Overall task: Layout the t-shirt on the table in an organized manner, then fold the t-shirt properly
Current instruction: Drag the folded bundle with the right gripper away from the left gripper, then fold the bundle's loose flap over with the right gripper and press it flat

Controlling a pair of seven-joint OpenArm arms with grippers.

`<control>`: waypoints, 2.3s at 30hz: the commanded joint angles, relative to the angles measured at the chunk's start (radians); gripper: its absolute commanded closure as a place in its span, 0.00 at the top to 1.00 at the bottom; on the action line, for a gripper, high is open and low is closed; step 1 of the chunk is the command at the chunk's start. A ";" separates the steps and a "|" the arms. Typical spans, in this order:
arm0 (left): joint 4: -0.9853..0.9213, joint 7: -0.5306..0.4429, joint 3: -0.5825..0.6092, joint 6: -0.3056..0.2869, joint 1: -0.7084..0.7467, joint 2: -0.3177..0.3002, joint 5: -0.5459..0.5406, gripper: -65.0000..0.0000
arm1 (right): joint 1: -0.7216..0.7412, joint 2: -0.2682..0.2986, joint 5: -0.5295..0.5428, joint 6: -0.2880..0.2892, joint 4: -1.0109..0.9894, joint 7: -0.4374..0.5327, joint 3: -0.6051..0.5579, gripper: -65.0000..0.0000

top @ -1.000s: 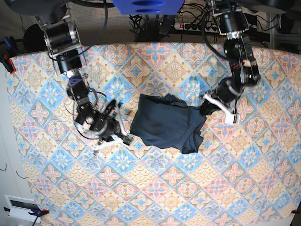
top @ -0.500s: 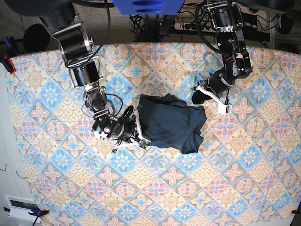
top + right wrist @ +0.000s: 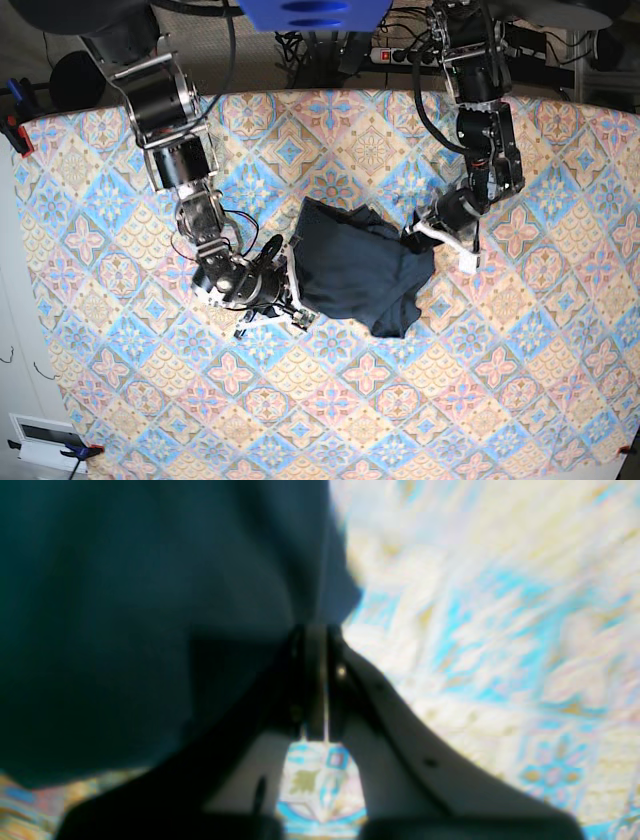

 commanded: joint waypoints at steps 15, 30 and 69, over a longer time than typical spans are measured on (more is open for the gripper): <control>-0.335 -0.149 0.192 -0.005 -0.316 0.154 0.223 0.02 | -0.333 0.154 0.230 0.002 0.559 -0.159 0.270 0.00; -0.553 -0.264 0.484 -0.003 -0.397 0.226 0.213 0.02 | -0.408 0.154 0.247 0.002 0.698 -0.212 0.426 0.00; 0.239 0.119 -0.127 -0.006 0.022 0.025 -0.001 0.02 | -0.279 0.080 0.394 0.002 0.283 -0.068 0.228 0.00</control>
